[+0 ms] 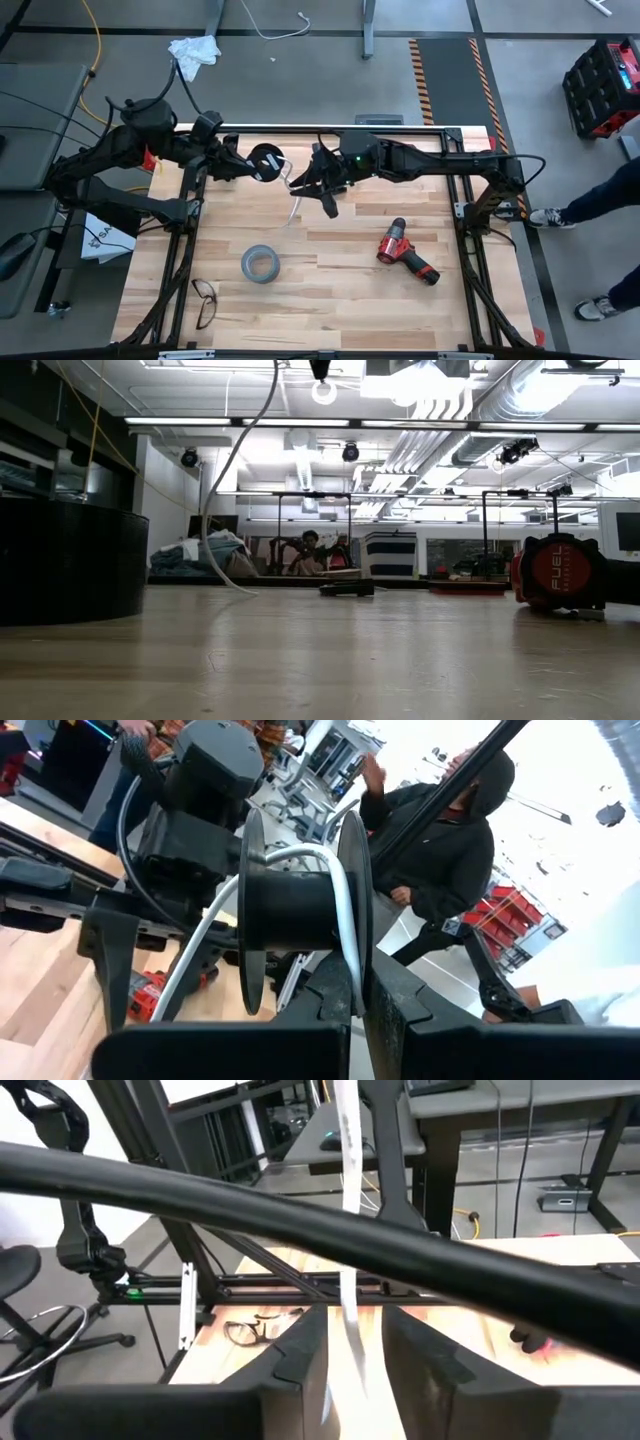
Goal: Coil cords
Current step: Coil the white wire
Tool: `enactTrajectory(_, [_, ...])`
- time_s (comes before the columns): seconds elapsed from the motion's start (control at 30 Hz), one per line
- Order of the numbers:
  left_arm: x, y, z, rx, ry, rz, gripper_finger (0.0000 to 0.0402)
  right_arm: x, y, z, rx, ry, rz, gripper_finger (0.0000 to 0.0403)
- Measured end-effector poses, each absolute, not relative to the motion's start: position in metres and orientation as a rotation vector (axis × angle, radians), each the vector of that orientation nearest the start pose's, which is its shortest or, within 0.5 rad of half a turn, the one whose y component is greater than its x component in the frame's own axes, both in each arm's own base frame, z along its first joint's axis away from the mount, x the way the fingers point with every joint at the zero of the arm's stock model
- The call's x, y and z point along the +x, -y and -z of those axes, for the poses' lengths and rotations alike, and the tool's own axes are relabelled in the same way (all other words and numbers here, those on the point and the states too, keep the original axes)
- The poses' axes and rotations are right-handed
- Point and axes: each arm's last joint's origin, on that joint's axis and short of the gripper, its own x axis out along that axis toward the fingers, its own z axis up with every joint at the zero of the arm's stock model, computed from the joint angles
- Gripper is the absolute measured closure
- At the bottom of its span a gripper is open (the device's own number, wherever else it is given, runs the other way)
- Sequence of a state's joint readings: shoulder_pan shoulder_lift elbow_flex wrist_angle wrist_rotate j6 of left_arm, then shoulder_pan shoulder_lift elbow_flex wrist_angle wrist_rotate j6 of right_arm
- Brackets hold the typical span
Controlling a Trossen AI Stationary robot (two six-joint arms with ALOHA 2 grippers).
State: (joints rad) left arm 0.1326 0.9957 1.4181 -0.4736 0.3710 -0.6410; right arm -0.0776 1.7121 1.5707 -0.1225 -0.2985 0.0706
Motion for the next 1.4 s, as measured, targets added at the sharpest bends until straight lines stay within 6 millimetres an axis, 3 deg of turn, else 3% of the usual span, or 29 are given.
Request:
enactTrajectory(0.17, [0.17,-0.013,-0.475,-0.645,-0.118,0.196,0.0401,0.4,0.022,-0.365,0.125,-0.27,-0.211,0.0321])
enactTrajectory(0.33, [0.17,-0.017,-0.475,-0.665,-0.103,0.146,0.0401,0.4,0.017,-0.365,0.143,-0.273,-0.218,0.0392])
enactTrajectory(0.57, [0.183,-0.023,-0.478,-0.76,-0.01,0.033,0.0401,0.402,-0.003,-0.368,0.123,-0.234,-0.227,0.0401])
enactTrajectory(0.8, [0.21,-0.029,-0.485,-0.977,0.13,0.06,0.0401,0.404,-0.019,-0.388,0.08,-0.031,-0.188,0.0402])
enactTrajectory(1.17, [0.239,-0.024,-0.483,-1.269,0.105,0.237,0.0401,0.404,-0.012,-0.401,0.017,0.115,-0.083,0.0403])
enactTrajectory(1.4, [0.241,-0.019,-0.482,-1.301,0.102,0.232,0.0401,0.402,-0.01,-0.412,0.014,0.231,-0.078,0.0403])
